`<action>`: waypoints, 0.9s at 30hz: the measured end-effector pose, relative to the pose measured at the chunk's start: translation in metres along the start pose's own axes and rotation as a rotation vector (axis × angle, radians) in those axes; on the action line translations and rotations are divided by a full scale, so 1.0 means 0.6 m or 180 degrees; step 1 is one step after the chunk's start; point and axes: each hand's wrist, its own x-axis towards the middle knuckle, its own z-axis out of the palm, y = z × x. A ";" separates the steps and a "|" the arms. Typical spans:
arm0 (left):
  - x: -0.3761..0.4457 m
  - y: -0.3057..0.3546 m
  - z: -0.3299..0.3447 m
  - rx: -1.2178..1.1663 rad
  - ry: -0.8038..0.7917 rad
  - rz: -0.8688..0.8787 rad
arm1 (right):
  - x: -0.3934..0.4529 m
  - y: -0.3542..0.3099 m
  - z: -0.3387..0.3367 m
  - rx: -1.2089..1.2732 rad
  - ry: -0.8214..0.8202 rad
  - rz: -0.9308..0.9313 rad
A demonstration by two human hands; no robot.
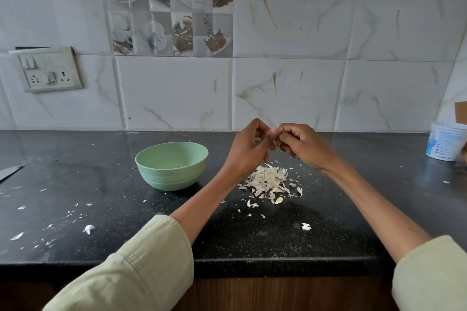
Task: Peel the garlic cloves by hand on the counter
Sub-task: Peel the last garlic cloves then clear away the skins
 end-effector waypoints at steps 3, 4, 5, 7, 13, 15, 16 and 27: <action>-0.001 -0.001 0.007 0.0153 -0.0215 -0.0043 | 0.000 -0.001 0.001 0.0139 -0.0020 -0.0025; -0.001 0.000 0.006 0.0050 -0.0253 -0.0041 | 0.000 -0.002 0.002 0.0217 -0.0060 -0.0020; 0.000 0.001 0.003 -0.0083 -0.0274 -0.0037 | -0.001 -0.004 0.003 0.0317 -0.0096 0.0010; 0.000 0.004 -0.003 -0.0384 -0.0310 -0.0057 | -0.001 -0.006 0.003 0.0599 -0.0165 0.0147; -0.005 0.012 -0.005 -0.1021 -0.0351 -0.0225 | -0.003 -0.011 -0.001 0.1848 -0.0490 0.0650; -0.004 0.012 -0.004 -0.1049 -0.0279 -0.0311 | -0.002 -0.007 0.001 0.1608 -0.0407 0.0610; -0.004 0.010 -0.003 -0.1021 -0.0202 -0.0371 | -0.001 -0.003 0.004 0.1188 -0.0288 0.0458; -0.004 0.012 -0.006 -0.0698 0.0017 -0.0555 | 0.006 0.006 0.009 -0.0006 0.0315 -0.0740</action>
